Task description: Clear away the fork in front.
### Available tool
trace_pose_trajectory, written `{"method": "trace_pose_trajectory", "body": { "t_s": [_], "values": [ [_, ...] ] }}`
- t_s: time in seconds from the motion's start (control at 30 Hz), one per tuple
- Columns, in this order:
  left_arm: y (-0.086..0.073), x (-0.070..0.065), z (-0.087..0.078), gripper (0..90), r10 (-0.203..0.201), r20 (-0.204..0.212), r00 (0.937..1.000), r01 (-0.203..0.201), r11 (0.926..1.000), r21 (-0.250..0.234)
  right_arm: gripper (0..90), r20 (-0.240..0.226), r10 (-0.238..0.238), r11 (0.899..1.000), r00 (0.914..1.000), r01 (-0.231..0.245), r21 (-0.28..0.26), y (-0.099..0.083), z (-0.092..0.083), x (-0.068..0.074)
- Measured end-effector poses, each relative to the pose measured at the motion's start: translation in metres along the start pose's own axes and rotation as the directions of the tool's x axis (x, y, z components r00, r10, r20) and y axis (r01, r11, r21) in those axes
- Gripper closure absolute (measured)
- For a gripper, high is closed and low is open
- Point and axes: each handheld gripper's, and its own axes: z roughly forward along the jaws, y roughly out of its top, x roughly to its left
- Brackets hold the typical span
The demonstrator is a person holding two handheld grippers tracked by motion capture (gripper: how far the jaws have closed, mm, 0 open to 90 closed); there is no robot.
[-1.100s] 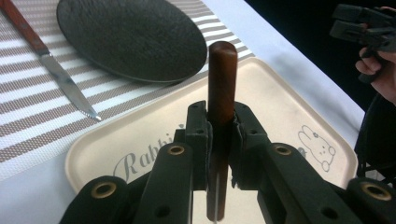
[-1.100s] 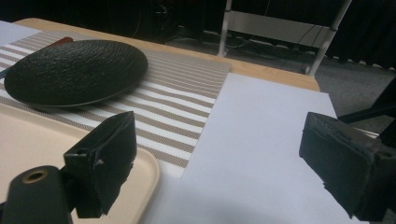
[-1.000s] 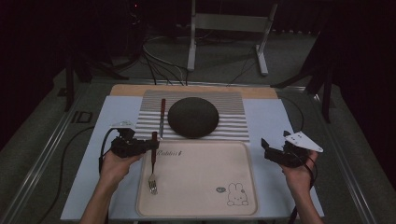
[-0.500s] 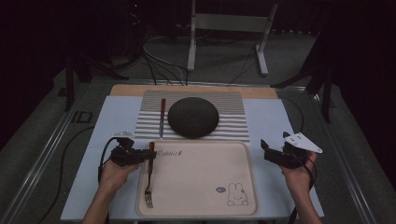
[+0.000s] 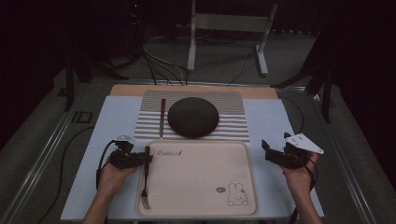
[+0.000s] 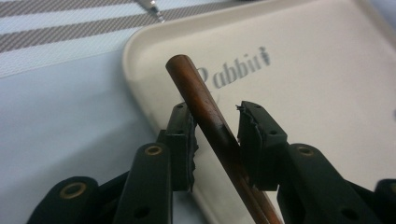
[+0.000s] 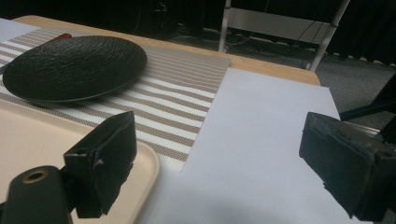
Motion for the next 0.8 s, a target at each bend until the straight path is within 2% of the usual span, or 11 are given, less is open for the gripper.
{"method": "trace_pose_trajectory", "body": {
  "t_s": [0.03, 0.13, 0.23, 0.33, 0.4, 0.53, 0.63, 0.73, 0.8],
  "values": [
    [0.000, 0.000, 0.000, 65.7, 0.004, -0.017, 0.9999, -0.004, 1.0000, 0.002, 11.4, 0.000, 0.000, 1.000, 1.0000, 0.000, -0.001, 0.000, 0.000, 0.000],
    [0.000, -0.003, -0.002, 60.5, 0.010, -0.024, 0.9997, -0.010, 0.9999, -0.007, 11.4, 0.000, 0.002, 1.000, 1.0000, -0.002, -0.001, 0.000, 0.000, 0.000],
    [0.000, -0.004, -0.004, 57.2, 0.010, -0.062, 0.9980, -0.011, 0.9999, -0.013, 11.4, 0.000, 0.005, 1.000, 1.0000, -0.005, 0.003, -0.001, 0.000, 0.000],
    [0.003, -0.004, -0.009, 45.0, 0.002, -0.088, 0.9961, -0.008, 0.9981, -0.062, 11.4, -0.002, 0.003, 1.000, 1.0000, -0.003, 0.003, -0.001, 0.000, 0.001],
    [0.006, -0.007, -0.014, 33.8, 0.006, -0.121, 0.9926, -0.019, 0.9942, -0.105, 11.4, -0.003, 0.005, 1.000, 1.0000, -0.005, 0.004, -0.001, -0.001, 0.001],
    [0.014, -0.012, -0.029, 18.2, 0.017, -0.157, 0.9875, -0.050, 0.9771, -0.207, 11.4, -0.002, 0.009, 1.000, 1.0000, -0.009, -0.003, -0.001, -0.003, -0.001],
    [0.019, -0.016, -0.042, 14.5, 0.020, -0.179, 0.9837, -0.070, 0.9590, -0.275, 11.4, -0.002, 0.014, 1.000, 0.9999, -0.014, -0.008, -0.001, -0.004, -0.001],
    [0.024, -0.019, -0.054, 6.3, 0.040, -0.191, 0.9808, -0.100, 0.9429, -0.318, 11.4, -0.005, 0.010, 1.000, 0.9999, -0.010, -0.010, -0.002, -0.006, 0.000],
    [0.026, -0.020, -0.060, 2.2, 0.047, -0.194, 0.9799, -0.114, 0.9288, -0.353, 11.4, -0.008, 0.010, 1.000, 0.9999, -0.010, -0.010, -0.003, -0.006, 0.000]
  ]
}}
